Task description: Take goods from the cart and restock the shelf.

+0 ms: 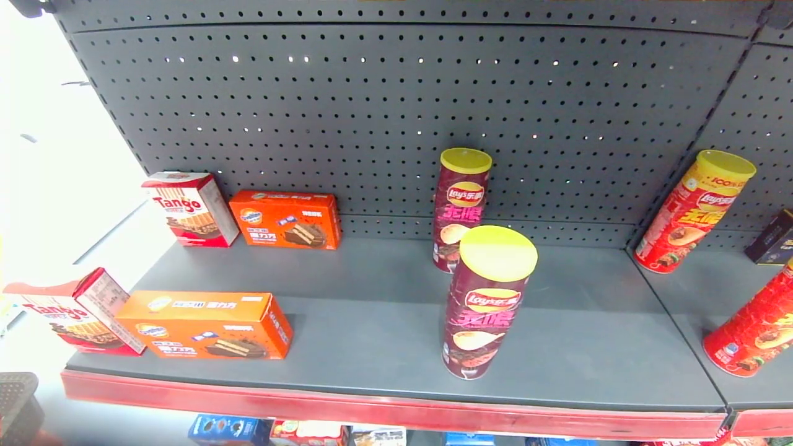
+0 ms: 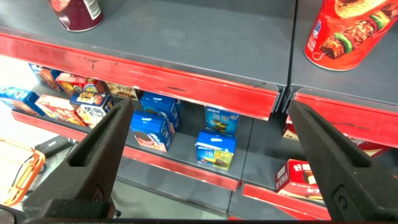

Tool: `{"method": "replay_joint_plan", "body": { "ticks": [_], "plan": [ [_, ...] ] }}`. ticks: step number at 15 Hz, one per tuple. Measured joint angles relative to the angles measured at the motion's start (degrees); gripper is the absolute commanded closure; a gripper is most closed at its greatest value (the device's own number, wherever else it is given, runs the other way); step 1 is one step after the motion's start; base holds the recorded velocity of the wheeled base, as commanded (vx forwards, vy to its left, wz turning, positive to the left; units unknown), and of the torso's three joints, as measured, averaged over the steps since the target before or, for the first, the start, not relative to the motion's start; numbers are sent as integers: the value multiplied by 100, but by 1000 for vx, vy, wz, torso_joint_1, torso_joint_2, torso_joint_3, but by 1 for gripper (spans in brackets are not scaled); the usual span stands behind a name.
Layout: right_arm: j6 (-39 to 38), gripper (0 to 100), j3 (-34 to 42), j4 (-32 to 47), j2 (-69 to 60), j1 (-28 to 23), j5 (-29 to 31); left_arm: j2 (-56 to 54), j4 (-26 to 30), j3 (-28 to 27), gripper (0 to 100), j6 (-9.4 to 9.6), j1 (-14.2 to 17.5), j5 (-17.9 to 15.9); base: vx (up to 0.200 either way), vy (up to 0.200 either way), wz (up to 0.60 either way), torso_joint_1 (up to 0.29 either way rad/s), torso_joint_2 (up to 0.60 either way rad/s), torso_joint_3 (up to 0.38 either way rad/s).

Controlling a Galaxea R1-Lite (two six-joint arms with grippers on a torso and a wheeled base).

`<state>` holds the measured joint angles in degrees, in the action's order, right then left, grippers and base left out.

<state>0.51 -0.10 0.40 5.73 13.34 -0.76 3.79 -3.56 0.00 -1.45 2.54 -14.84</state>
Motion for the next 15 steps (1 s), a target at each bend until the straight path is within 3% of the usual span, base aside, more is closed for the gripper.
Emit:
{"method": "replay_joint_plan", "body": {
  "ticks": [2,8,9,12,15],
  "plan": [
    [0,0,0,0,0,0,-2,-189,-2,0,0,-260,-138,22,0,0,0,0,0,0],
    [0,0,0,2,0,0,0,-393,4,0,0,-366,-232,15,0,0,0,0,0,0],
    [0,0,0,2,0,0,0,-397,4,0,0,-355,-232,173,0,0,0,0,0,0],
    [0,0,0,0,0,0,0,-400,56,-11,0,-152,-218,1740,0,0,0,0,0,0],
    [-2,0,0,-2,0,0,-2,-401,239,-10,0,-24,-232,2233,0,0,0,0,0,0]
  ]
}}
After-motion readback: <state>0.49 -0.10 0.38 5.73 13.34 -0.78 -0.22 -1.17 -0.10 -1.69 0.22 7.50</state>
